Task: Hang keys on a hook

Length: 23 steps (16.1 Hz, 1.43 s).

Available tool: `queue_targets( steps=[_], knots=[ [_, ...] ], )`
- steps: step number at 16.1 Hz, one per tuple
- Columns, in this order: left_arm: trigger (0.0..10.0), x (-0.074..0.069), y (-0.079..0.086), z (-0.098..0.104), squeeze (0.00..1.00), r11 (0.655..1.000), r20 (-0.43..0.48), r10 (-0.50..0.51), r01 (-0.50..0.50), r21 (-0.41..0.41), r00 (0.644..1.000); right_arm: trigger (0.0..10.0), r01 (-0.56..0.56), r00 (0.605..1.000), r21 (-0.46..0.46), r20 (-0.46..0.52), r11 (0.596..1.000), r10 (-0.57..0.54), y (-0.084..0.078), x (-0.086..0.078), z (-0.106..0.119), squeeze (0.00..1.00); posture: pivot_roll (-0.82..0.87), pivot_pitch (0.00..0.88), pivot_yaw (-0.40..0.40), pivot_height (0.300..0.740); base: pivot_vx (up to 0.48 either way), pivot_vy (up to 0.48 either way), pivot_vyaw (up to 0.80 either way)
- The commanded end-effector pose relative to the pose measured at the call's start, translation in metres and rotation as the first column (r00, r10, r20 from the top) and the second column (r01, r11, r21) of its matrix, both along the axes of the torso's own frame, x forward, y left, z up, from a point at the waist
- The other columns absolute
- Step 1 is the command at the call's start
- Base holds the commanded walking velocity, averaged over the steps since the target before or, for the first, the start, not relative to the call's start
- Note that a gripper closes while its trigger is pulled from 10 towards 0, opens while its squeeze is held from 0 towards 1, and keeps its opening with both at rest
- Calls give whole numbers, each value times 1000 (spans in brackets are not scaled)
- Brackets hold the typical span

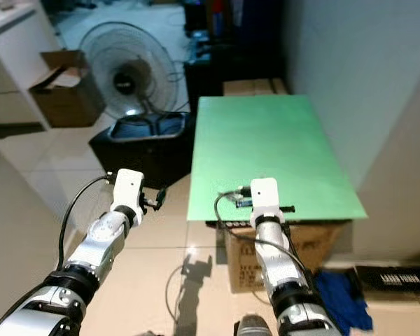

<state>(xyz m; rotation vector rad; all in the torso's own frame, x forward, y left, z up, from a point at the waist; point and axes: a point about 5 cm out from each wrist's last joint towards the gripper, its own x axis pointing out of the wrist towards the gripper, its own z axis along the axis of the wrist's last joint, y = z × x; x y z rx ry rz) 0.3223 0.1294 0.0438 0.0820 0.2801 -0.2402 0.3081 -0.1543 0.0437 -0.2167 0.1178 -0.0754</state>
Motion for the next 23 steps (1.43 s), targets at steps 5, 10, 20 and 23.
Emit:
queue_targets(
  steps=[5, 10, 20, 23],
  knots=[
    [10000, 1, 9, -5, 0, 980, -46, 146, -151, -128, 988, 10000, -42, 997, -42, -71, 998, 39, 1, -2, -10, 0, -259, 0, 59, 713, 0, 0, 0],
    [10000, 11, -4, 5, 0, 993, -14, 81, -82, -85, 997, 10000, -31, 994, -20, -106, 999, 29, 7, 11, -7, 0, -231, 0, 73, 713, 0, 0, 0],
    [10000, 11, -13, 9, 0, 999, 33, 1, 0, -40, 999, 10000, -38, 996, -7, -81, 999, 37, 11, 13, -4, 0, -232, 0, 91, 713, 0, 0, 0],
    [10000, 11, -12, 10, 0, 998, 33, 5, -3, -70, 999, 10000, -44, 996, -2, -81, 999, 43, 15, 13, -5, 0, -229, 0, 89, 713, 0, 0, 0]
  ],
)
